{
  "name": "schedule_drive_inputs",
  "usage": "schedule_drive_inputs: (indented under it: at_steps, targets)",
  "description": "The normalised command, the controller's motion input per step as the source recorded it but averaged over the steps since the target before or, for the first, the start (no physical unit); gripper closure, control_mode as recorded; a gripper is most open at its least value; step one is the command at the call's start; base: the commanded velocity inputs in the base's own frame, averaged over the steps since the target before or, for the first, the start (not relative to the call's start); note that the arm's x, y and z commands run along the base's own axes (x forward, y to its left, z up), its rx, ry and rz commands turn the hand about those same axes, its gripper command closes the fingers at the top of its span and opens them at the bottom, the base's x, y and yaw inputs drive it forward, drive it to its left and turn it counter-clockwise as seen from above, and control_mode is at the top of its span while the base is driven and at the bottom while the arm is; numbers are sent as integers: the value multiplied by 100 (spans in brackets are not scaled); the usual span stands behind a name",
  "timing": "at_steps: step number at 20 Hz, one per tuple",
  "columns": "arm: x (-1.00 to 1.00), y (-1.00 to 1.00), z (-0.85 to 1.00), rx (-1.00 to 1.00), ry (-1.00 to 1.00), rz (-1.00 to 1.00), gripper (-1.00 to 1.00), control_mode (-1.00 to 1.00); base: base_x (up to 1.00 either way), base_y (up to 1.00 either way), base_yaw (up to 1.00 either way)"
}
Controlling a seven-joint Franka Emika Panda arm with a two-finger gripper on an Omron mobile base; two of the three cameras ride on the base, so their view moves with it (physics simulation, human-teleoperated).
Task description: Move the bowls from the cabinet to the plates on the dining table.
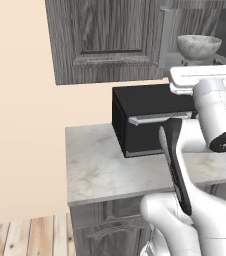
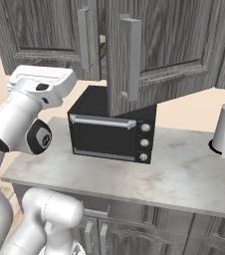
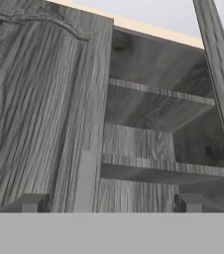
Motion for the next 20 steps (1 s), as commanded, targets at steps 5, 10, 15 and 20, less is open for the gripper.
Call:
schedule_drive_inputs:
  at_steps: [5, 10, 15, 20]
  targets:
    - [28, -15, 0, 0, 0, 0, -100, -100, 0, 0, 0]
    - [28, -7, 0, 0, 0, 0, -100, -100, 0, 0, 0]
    - [25, -3, 0, 0, 0, -3, -100, -100, 0, 0, 0]
    - [15, -9, 0, 0, 1, -5, -100, -100, 0, 0, 0]
